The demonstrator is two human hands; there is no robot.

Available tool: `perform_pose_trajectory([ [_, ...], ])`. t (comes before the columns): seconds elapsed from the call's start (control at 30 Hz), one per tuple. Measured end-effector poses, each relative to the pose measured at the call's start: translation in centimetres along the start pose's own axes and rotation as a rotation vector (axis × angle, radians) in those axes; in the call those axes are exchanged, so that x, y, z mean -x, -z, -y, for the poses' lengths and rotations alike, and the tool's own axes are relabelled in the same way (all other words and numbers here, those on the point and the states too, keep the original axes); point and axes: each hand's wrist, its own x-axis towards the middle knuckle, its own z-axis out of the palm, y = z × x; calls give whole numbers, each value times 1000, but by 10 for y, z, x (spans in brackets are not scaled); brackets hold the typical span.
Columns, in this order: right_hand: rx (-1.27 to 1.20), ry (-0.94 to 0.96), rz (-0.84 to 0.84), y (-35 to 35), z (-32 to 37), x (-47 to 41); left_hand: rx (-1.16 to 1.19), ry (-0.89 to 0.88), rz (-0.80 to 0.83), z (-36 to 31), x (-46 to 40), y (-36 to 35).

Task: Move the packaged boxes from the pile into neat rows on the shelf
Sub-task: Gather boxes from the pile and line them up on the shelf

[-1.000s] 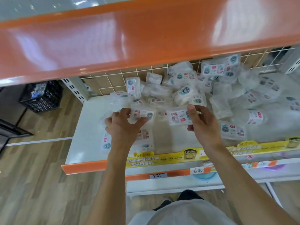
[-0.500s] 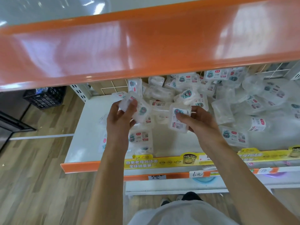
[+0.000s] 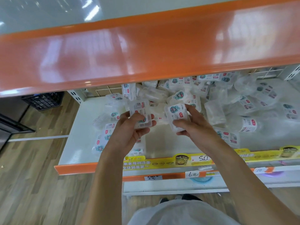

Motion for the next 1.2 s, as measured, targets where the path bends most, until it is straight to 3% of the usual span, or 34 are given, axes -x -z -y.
perform_pose_trajectory([
  [0.13,161,11,-90,12,4,3,-51,-31,-25,3,-3,-2],
  [0.4,-59,112,-186,30,7,16,-175,-100,-77,4,-2,-2],
  [0.57,-18,132,-212,31,5,23,-172,-118,-75,8,-4,-3],
  [0.7,-38,129,-320,28,3,30,-221,-138,-2,6,-8,-5],
  [1.2,-194,218,-695,52,-16,119,-271,-39,505,31,-7,-60],
])
